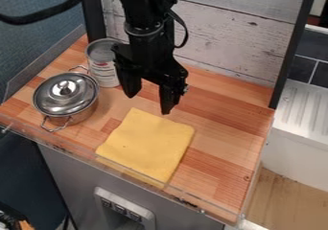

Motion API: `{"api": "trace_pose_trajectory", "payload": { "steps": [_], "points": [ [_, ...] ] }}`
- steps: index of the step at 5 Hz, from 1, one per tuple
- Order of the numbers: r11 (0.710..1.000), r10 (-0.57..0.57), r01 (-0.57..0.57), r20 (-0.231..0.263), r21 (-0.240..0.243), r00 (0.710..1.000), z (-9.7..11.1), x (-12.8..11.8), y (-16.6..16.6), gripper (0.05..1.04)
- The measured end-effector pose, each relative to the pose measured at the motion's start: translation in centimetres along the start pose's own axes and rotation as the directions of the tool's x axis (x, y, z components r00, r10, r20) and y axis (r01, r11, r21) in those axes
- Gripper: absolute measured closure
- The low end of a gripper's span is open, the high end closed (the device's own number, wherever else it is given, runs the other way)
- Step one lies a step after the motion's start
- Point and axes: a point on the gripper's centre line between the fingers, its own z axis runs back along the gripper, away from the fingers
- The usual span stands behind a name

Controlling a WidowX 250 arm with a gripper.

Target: Move the can to the upper right side of the table

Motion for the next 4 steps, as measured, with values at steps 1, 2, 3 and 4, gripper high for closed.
{"api": "trace_pose_trajectory", "payload": {
  "steps": [1, 2, 3, 4],
  "points": [
    [1.000, 0.005, -0.005, -0.031, -0.009, 1.000, -0.7, -0.3, 0.0, 0.082],
    [0.993, 0.117, -0.117, -0.037, -0.021, 0.993, -0.4, 0.5, 4.2, 0.082],
    [0.987, 0.158, -0.159, -0.053, -0.010, 0.986, 0.1, 1.6, 7.4, 0.082],
    [0.971, 0.240, -0.239, -0.063, 0.033, 0.969, 0.0, 2.0, 12.8, 0.082]
  ]
}}
